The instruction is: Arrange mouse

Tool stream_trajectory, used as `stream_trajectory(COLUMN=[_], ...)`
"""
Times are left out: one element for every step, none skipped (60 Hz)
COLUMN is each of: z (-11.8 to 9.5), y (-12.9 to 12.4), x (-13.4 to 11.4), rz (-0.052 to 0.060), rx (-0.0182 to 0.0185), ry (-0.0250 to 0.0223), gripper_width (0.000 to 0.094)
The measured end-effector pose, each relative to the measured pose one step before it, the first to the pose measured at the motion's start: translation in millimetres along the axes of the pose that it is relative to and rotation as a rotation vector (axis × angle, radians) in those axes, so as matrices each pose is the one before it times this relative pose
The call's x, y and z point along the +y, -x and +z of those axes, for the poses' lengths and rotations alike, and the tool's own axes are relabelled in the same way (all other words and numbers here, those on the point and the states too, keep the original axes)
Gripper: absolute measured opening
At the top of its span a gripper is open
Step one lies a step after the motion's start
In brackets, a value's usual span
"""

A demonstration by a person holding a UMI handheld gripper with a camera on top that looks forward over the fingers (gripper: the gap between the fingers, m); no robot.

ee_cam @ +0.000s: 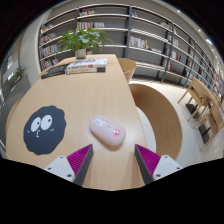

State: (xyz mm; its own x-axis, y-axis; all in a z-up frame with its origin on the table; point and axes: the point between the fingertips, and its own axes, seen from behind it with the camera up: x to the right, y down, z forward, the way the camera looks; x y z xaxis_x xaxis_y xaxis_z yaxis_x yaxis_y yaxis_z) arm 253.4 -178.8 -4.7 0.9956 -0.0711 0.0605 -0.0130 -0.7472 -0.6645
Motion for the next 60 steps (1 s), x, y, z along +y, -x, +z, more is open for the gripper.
stream_trajectory(z=[4.29,3.8,3.67,3.62,3.6,2.52,3.69,4.06,3.3,2.69,2.21,2.5,2.33,1.95,2.23,-0.07,1.8,1.17,1.12,1.24,1.06,1.32,1.12,1.07,0.63,2.92,0.91,0.56,0.21,0.34,0.06,0.04,0.02,0.09,0.22,0.42,-1.44,0.07,-0.12,0.24,-0.05,-0.22,-0.51,-0.31,-0.52,0.06,-1.79,-3.48,-3.14,-4.11,-4.92,-5.88,-5.97,-5.64,-6.53,-7.0,-7.2,-6.82,-6.55,-6.26], y=[-0.52,-1.68,-1.41,-1.2,-0.85,0.39,-1.0,-0.62,-0.53,-0.93,-0.98,-0.62,-0.59,-0.31,1.46,-2.7,-0.66,-0.23,-0.71,-0.95,-0.78,-0.16,0.21,0.72,0.2,1.09,1.0,0.89,-0.05,0.33,0.39,0.48,0.2,0.06,-0.11,0.37,-0.17,0.65,0.67,0.42,0.23,0.66,1.48,1.79,1.67,1.92,1.66,2.62,2.04,1.5,1.3,1.48,2.05,2.33,5.13,6.22,6.38,6.27,5.4,5.53], x=[-3.78,-4.64,-3.63,-3.71,-3.87,-3.98,-2.62,-2.86,-3.58,-1.99,-2.56,-2.49,-2.0,-2.02,-1.49,-1.81,-1.54,-1.45,-1.94,-1.53,-1.54,-1.54,-1.08,-0.88,-1.36,-1.24,-0.73,-0.89,-0.65,0.27,-0.4,0.16,0.1,-0.05,0.68,0.25,-0.2,0.36,-0.01,0.45,-0.07,0.17,-0.26,-0.71,0.28,0.31,-1.14,-1.65,-4.09,-5.63,-7.54,-8.9,-8.28,-12.48,-6.48,-10.73,-14.08,-10.4,-10.25,-9.9], rz=[-0.0023,-0.0019,-0.0024,-0.0022,-0.001,0.0004,0.0019,0.0009,0.0021,-0.0004,-0.0004,0.0,-0.0009,0.0004,0.0026,0.0014,0.0033,0.0035,0.0024,-0.001,-0.002,-0.0003,0.001,0.0009,-0.0012,-0.0026,-0.0026,-0.0022,-0.0032,-0.0027,-0.0011,0.0011,0.0023,0.0022,0.0031,0.0024,-0.0002,-0.002,-0.0023,0.0014,0.0043,0.0075,0.0076,0.0109,0.0104,0.0092,0.004,-0.001,-0.0024,-0.0019,-0.0004,0.0002,-0.0002,0.0009,0.0052,0.0092,0.0099,0.0069,0.0014,-0.0028], rx=[-0.00228,-0.00352,-0.00325,-0.00412,-0.00493,-0.0118,-0.00512,-0.00152,-0.00567,-0.00477,-0.00434,-0.00413,-0.00398,-0.0043,-0.00343,-0.00262,-0.00223,-0.00201,-0.00038,0.00094,0.00037,0.00057,-0.00033,-0.00063,-0.00002,0.00038,-0.00123,-0.00185,0.00273,0.00344,0.00308,0.00229,0.00319,0.00344,0.00197,0.00313,0.00177,0.0006,-0.00135,0.00008,0.00028,-0.00057,-0.00336,-0.003,-0.00195,0.00019,-0.00105,0.00196,0.00314,0.00748,0.01237,0.01398,0.01186,0.00557,-0.00122,-0.00263,-0.00008,0.00103,0.00369,0.0052], ry=[0.00128,-0.00224,-0.00071,-0.00058,-0.00126,0.00079,0.00166,0.00177,-0.00293,0.00245,0.00053,0.0002,0.00195,0.0005,-0.0003,0.00229,0.00133,0.00056,-0.00143,-0.00048,-0.00072,-0.00143,-0.0008,-0.00198,-0.0006,-0.0012,-0.00057,-0.00021,0.00036,0.00258,0.00108,0.00324,0.00323,0.00145,0.00082,-0.00004,0.00159,0.00093,0.00179,0.00372,0.00358,0.00415,0.0043,0.00194,0.00688,0.0036,0.00232,-0.0001,-0.00534,-0.01206,-0.01578,-0.01448,-0.01477,-0.01281,-0.02252,-0.02264,-0.02073,-0.02162,-0.0192,-0.01798], gripper_width=[0.0846,0.0848,0.0847,0.0843,0.0844,0.0843,0.0834,0.0828,0.082,0.0816,0.081,0.08,0.0787,0.0772,0.0756,0.0742,0.0728,0.0714,0.0706,0.0693,0.068,0.066,0.0643,0.062,0.0596,0.0574,0.0547,0.0515,0.0502,0.0501,0.0494,0.0482,0.0481,0.0471,0.0464,0.0453,0.0441,0.043,0.0409,0.0401,0.0375,0.0371,0.0345,0.0344,0.0331,0.033,0.0331,0.0329,0.033,0.033,0.033,0.033,0.0331,0.0331,0.0331,0.0331,0.033,0.033,0.0331,0.0331])
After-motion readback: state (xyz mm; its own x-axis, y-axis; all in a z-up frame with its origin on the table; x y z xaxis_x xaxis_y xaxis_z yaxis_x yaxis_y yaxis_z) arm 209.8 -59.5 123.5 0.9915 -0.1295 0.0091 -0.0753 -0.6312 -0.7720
